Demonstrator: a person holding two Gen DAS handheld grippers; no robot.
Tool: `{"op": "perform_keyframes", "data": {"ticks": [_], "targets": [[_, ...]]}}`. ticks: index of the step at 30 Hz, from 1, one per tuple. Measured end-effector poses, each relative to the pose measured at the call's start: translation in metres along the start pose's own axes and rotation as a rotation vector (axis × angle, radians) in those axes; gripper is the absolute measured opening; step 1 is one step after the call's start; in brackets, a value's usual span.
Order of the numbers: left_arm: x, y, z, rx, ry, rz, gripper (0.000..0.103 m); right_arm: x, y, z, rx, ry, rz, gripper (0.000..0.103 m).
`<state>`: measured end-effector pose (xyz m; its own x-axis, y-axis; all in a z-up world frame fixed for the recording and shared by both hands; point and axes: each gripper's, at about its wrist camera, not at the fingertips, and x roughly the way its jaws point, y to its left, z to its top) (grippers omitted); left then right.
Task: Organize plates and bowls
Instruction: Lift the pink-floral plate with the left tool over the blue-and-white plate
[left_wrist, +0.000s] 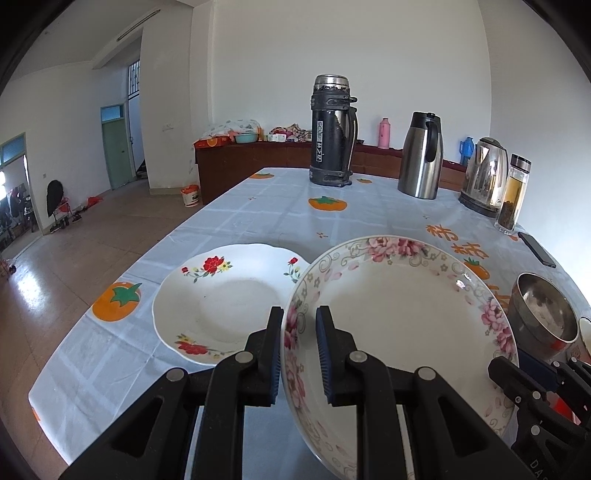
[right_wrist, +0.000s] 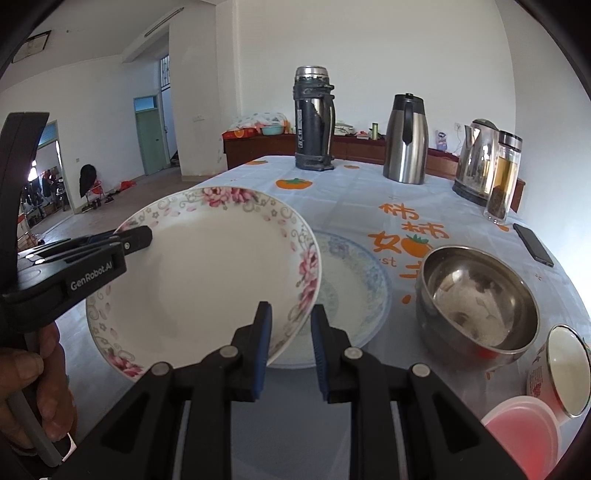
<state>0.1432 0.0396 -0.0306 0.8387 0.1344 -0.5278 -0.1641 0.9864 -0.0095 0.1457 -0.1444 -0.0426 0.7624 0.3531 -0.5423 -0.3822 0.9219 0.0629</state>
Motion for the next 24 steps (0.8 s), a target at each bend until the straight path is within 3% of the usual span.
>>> {"op": "perform_keyframes", "data": {"ticks": [24], "targets": [[0.023, -0.022, 0.014, 0.049, -0.013, -0.059, 0.019, 0.008, -0.012, 0.004, 0.046, 0.028, -0.115, 0.022]]}}
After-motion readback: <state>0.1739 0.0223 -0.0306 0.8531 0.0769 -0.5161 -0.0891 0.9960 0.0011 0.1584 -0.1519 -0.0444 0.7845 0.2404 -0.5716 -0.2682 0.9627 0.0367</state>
